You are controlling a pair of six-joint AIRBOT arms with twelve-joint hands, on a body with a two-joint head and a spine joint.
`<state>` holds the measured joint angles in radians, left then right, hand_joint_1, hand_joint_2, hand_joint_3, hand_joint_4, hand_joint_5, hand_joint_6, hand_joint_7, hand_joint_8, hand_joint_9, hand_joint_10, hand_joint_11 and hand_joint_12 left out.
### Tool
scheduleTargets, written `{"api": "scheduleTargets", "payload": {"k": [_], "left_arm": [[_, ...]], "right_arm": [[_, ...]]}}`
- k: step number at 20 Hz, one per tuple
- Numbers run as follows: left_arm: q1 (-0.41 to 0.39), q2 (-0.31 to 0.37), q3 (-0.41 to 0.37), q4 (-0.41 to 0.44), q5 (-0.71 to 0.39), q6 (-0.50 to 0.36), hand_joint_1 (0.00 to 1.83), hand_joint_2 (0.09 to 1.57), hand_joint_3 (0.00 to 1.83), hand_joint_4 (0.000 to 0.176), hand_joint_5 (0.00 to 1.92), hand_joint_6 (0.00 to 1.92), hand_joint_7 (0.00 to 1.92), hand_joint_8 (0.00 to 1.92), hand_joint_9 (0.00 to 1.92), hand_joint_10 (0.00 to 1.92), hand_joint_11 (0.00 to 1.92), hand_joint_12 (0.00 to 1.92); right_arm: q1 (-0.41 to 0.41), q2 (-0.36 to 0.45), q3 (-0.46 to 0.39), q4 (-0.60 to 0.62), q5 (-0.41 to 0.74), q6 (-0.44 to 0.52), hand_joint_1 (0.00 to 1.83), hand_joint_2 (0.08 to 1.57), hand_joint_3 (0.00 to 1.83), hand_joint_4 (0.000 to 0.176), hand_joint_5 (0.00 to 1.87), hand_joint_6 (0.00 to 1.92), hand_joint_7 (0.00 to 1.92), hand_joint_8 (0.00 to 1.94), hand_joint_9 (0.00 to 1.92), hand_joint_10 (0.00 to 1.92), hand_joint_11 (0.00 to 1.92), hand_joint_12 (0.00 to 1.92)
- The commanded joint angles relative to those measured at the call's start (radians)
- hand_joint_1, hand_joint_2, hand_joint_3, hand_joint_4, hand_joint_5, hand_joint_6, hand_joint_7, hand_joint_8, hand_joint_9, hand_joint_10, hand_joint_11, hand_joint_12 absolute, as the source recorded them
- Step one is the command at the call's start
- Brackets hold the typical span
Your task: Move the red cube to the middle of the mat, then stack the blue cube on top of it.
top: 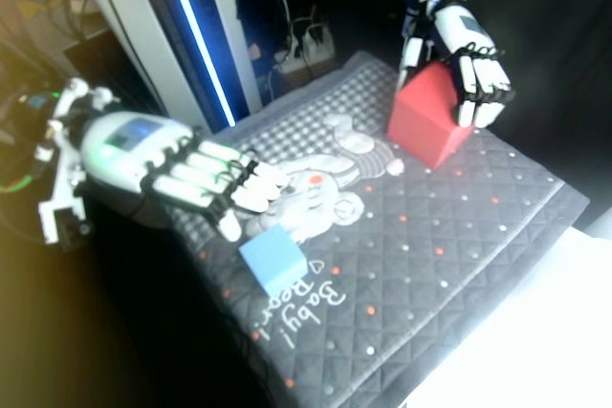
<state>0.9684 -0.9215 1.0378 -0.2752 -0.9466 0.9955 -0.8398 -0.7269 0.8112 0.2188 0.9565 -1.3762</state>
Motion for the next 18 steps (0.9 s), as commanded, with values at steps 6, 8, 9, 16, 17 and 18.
{"api": "scheduleTargets", "payload": {"k": [6,8,9,16,17,18], "left_arm": [[-0.102,-0.017,-0.008,0.145,-0.234,-0.051,1.20,1.22,0.02,0.072,0.14,1.46,0.01,1.54,0.00,1.80,0.12,1.92],[-0.162,-0.080,0.029,0.189,-0.192,-0.089,1.17,1.23,0.01,0.058,0.15,1.41,0.07,1.45,0.07,1.67,0.17,1.92],[-0.185,-0.105,0.049,0.201,-0.173,-0.115,1.24,1.20,0.00,0.056,0.17,1.41,0.11,1.40,0.09,1.59,0.15,1.89],[-0.276,-0.278,0.170,0.281,0.067,-0.206,1.16,1.16,0.00,0.000,0.22,1.02,0.20,0.80,0.02,1.19,0.01,1.68],[-0.276,-0.290,0.179,0.290,0.094,-0.213,0.98,1.14,0.00,0.011,0.14,0.67,0.12,0.34,0.00,0.55,0.00,1.21],[-0.276,-0.296,0.180,0.302,0.108,-0.215,0.85,1.12,0.00,0.035,0.09,0.34,0.02,0.09,0.00,0.11,0.00,0.72]], "right_arm": [[-0.001,0.002,0.005,-0.001,0.135,0.003,0.49,1.23,0.00,0.000,0.00,0.00,0.00,0.00,0.00,0.00,0.00,1.08],[-0.009,0.002,0.005,0.002,0.148,0.012,0.42,1.24,0.01,0.000,0.00,0.00,0.00,0.00,0.00,0.00,0.00,1.07],[-0.011,0.002,0.005,0.002,0.148,0.012,0.42,1.25,0.01,0.000,0.00,0.00,0.00,0.00,0.00,0.00,0.00,1.07],[-0.018,0.016,0.000,0.002,0.165,0.017,0.22,1.48,0.02,0.000,0.00,0.00,0.00,0.00,0.02,0.01,0.00,0.93],[-0.021,0.017,-0.001,0.002,0.168,0.018,0.20,1.49,0.01,0.001,0.00,0.00,0.00,0.00,0.00,0.00,0.00,0.52],[-0.022,0.018,-0.002,0.002,0.169,0.018,0.16,1.49,0.00,0.019,0.00,0.00,0.00,0.00,0.00,0.00,0.00,0.27]]}}
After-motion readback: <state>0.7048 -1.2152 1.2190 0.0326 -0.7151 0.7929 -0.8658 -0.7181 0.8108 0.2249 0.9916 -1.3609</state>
